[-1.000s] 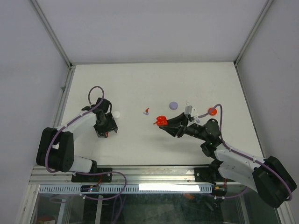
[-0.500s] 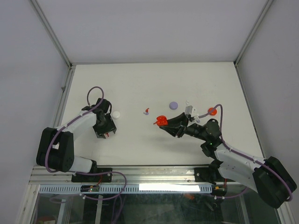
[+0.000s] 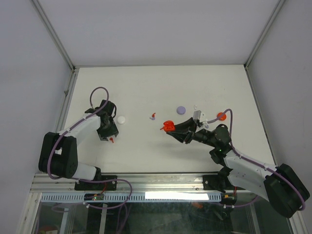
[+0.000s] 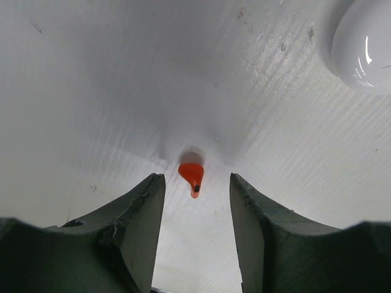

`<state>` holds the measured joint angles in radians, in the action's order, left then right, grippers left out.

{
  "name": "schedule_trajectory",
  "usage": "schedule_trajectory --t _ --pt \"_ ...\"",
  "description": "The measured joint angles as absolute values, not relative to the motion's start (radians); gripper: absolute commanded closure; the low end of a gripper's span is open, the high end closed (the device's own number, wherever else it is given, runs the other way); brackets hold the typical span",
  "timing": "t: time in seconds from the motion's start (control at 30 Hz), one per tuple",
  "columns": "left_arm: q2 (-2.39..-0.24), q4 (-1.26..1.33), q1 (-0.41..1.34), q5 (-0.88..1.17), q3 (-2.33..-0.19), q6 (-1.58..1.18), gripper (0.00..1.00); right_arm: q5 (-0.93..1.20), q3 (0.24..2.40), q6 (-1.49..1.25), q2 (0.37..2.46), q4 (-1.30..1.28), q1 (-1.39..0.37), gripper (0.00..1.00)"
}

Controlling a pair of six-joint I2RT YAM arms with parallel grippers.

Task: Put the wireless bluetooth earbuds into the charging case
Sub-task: Pick up the earbud from the center of the board.

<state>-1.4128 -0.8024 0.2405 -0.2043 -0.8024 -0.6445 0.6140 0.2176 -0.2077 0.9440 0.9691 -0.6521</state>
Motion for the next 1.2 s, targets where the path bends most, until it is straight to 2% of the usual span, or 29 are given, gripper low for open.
schedule_trajectory --t 0.23,1.2 --pt "-1.477 -0.782 0.241 -0.203 -0.805 -0.634 0.57 0.613 0.216 -0.208 0.937 0.969 -0.652 1.0" --pt "-1.477 -0.763 0.241 -0.124 -0.806 -0.639 0.83 0.613 0.216 -0.203 0.936 0.965 -0.652 1.0"
